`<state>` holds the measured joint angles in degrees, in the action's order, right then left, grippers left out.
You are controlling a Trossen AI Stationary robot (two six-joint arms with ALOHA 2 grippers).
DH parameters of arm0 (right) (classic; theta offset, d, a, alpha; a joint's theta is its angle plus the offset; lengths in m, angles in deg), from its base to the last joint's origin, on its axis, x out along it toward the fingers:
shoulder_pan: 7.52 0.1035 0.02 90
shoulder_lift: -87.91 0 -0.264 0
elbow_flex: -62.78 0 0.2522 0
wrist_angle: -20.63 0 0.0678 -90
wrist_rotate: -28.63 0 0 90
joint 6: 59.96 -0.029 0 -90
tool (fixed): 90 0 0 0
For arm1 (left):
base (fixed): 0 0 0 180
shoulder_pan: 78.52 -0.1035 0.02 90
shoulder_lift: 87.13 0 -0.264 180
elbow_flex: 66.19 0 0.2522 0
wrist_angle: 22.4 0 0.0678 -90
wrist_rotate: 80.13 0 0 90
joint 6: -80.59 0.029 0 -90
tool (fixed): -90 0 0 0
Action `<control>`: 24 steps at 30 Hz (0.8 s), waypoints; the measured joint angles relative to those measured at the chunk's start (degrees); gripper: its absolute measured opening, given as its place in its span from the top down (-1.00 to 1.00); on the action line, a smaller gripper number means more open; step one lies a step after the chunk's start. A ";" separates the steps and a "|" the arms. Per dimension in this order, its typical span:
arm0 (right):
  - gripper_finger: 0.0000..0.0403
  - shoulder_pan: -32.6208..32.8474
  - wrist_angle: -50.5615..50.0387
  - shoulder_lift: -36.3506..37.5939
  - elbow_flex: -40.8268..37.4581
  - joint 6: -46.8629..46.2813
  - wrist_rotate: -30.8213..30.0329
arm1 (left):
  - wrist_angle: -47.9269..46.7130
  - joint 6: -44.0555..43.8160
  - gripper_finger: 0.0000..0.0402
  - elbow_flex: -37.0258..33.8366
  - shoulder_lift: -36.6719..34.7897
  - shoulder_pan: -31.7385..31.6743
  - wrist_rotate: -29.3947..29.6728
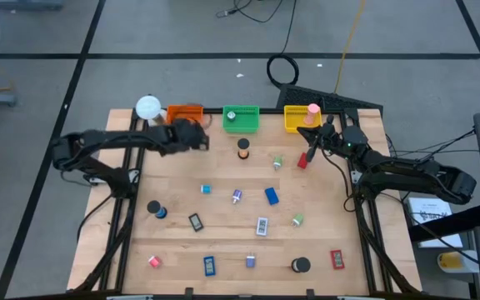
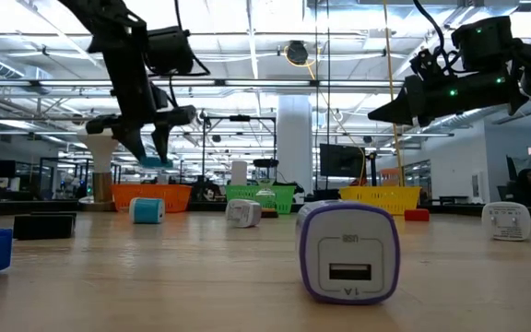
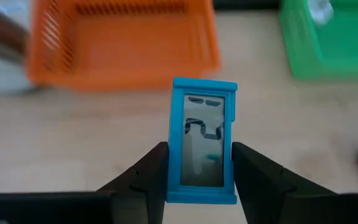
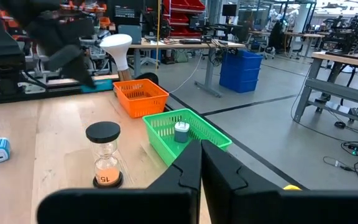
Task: Pick & Place Office items
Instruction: Put the light blue digital clock into the orange basket
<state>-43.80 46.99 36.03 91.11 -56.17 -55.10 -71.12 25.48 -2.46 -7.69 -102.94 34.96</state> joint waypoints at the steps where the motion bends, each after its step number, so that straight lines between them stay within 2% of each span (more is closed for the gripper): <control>1: 1.00 0.00 0.10 0.01 0.00 0.00 0.01 | 1.16 2.16 0.24 0.00 -0.12 -2.17 -1.18; 5: 1.00 0.00 0.45 0.01 0.00 -0.07 0.01 | 7.35 9.30 0.24 0.00 1.29 -10.19 -7.41; 11: 1.00 0.00 0.73 0.01 0.00 -0.08 0.00 | 16.14 13.58 0.24 0.55 5.58 -17.18 -10.93; 24: 1.00 0.00 1.68 0.01 0.00 -1.16 0.02 | 15.72 15.42 0.23 4.87 15.62 -21.95 -11.63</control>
<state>-43.80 48.67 36.03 91.11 -57.33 -55.08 -55.40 40.90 2.42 7.92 -124.90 23.33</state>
